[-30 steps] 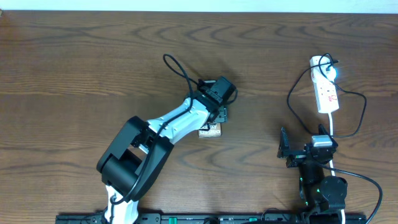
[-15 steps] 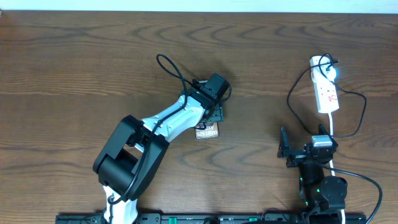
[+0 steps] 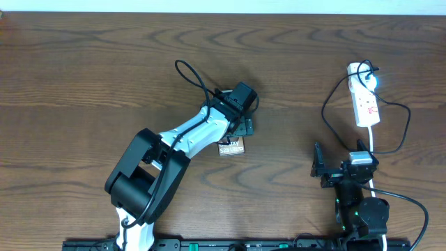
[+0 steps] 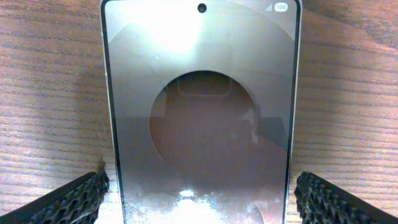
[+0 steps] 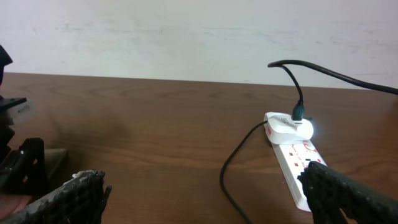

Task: Plug charger to phone and switch on socket
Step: 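Lower the left gripper and close it on the phone's bottom edge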

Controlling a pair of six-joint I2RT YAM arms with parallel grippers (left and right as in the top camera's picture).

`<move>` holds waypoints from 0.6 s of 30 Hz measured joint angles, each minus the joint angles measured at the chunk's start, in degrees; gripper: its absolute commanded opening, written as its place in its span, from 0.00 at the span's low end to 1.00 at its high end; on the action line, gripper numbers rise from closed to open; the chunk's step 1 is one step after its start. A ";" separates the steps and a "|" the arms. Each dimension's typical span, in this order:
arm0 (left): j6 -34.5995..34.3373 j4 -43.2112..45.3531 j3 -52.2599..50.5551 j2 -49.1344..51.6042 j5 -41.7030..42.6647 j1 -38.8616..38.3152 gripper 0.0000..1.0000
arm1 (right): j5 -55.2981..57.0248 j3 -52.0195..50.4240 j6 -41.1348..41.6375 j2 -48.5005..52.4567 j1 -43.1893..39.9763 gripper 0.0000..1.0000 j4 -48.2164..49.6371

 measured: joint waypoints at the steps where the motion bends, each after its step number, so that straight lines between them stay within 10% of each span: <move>1: 0.02 -0.09 0.00 0.02 0.02 0.00 0.99 | 0.00 0.00 0.00 0.00 0.00 0.99 0.00; 18: 0.85 -2.14 1.84 1.75 0.13 -0.07 0.99 | -0.02 0.00 0.00 0.00 0.00 0.99 0.00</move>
